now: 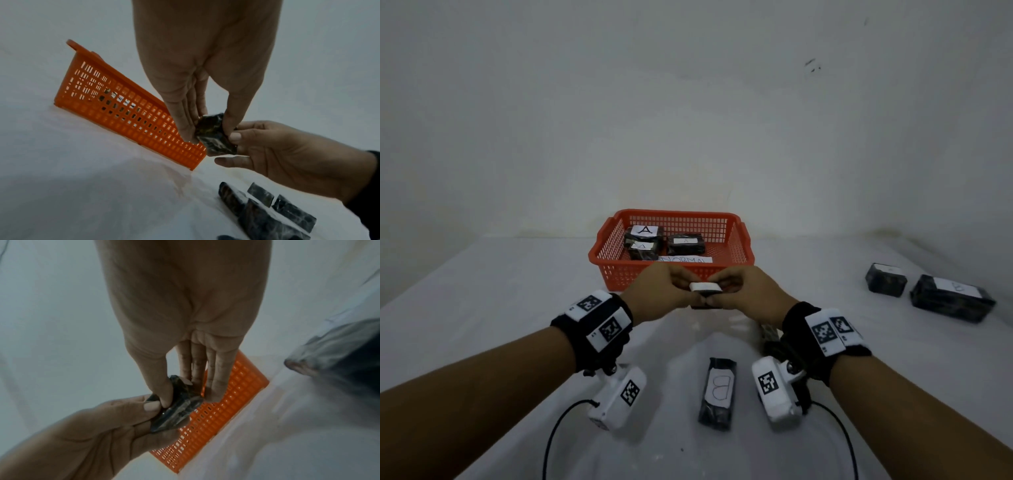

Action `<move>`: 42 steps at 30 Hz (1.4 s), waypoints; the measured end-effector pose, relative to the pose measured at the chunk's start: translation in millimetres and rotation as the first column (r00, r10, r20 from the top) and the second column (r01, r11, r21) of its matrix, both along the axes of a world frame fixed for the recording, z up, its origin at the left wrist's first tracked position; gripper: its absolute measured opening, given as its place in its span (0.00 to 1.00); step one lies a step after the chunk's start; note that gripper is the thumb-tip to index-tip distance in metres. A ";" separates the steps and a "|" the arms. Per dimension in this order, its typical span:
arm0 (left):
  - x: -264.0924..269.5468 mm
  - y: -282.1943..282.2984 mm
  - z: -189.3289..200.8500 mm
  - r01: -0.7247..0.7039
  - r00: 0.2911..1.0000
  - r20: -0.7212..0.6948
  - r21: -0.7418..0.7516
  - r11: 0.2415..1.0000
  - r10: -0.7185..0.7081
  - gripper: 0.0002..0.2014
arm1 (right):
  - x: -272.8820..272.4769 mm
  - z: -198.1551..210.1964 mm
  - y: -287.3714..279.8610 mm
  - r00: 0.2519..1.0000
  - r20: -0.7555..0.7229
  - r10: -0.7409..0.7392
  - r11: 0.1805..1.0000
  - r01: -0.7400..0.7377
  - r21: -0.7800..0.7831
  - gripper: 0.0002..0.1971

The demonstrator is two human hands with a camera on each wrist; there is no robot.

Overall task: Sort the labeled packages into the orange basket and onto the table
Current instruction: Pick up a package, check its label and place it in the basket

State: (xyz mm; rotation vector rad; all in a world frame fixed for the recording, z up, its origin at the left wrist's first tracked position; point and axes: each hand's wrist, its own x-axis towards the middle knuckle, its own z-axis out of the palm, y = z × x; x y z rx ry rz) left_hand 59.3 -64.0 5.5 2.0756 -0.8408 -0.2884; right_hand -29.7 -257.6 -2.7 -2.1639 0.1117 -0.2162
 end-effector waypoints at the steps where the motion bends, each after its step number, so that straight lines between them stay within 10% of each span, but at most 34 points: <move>1: -4.0 -2.1 1.3 0.009 1.000 -0.023 -0.035 0.999 -0.010 0.14 | -6.0 0.1 -3.3 1.000 0.003 -0.017 0.998 0.016 0.064 0.19; 17: -71.1 -25.4 9.2 0.017 0.954 -0.281 -0.308 0.951 -0.108 0.07 | -87.4 5.2 -11.6 0.993 0.087 -0.084 0.888 0.035 0.458 0.12; 42: -67.4 -37.2 8.3 0.075 0.931 -0.330 -0.255 0.964 -0.160 0.12 | -87.6 -6.5 -28.8 0.989 0.089 -0.120 0.885 0.066 0.461 0.13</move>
